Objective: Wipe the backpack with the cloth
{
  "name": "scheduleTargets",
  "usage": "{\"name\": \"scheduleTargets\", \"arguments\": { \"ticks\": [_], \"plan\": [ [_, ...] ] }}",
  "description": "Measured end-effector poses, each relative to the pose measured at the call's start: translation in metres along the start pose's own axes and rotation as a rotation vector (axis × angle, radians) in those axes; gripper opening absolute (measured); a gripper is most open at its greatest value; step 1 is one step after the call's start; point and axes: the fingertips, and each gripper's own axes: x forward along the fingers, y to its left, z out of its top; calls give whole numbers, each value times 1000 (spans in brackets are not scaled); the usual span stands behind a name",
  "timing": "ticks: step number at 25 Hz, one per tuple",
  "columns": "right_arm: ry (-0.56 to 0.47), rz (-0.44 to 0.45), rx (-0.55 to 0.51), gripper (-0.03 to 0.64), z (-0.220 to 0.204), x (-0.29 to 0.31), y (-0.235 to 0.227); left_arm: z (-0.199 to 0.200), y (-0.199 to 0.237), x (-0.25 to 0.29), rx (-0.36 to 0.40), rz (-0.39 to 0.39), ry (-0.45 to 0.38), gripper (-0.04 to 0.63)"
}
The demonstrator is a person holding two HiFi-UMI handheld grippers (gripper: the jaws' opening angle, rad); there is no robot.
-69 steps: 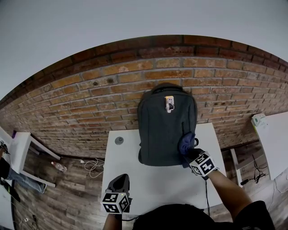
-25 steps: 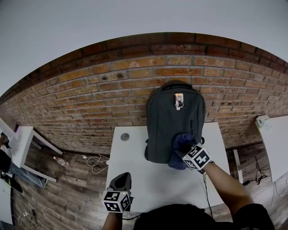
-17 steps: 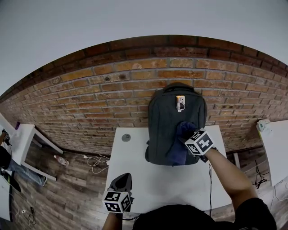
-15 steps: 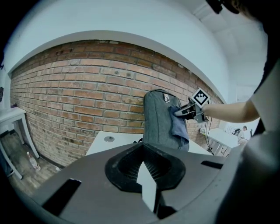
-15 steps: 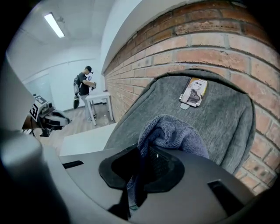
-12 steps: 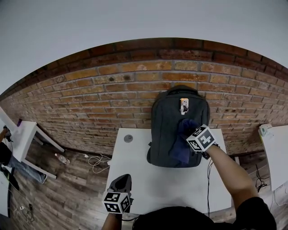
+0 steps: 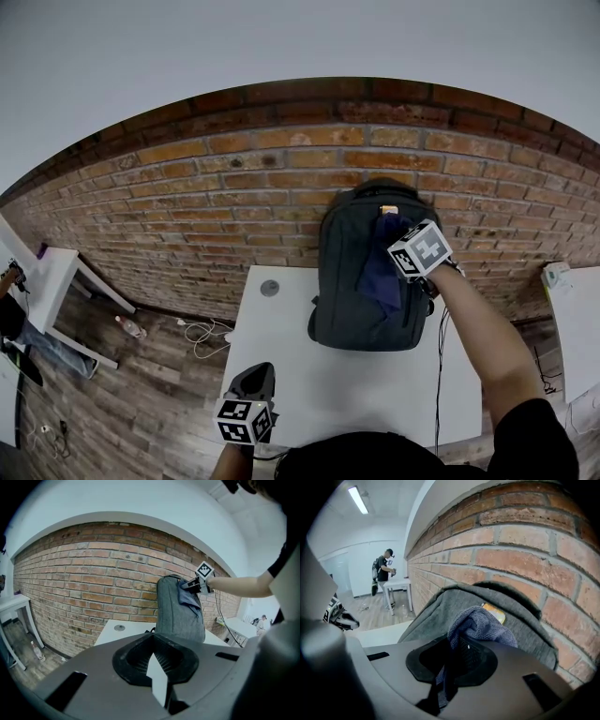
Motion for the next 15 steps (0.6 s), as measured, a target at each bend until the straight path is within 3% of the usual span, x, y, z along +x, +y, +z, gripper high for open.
{"name": "scheduleTargets", "arguments": {
  "ticks": [8, 15],
  "plan": [
    [-77, -87, -17, 40, 60, -1, -24, 1, -1, 2, -4, -9, -2, -3],
    [-77, -72, -39, 40, 67, 17, -11, -3, 9, -3, -21, 15, 0, -3]
  ]
}}
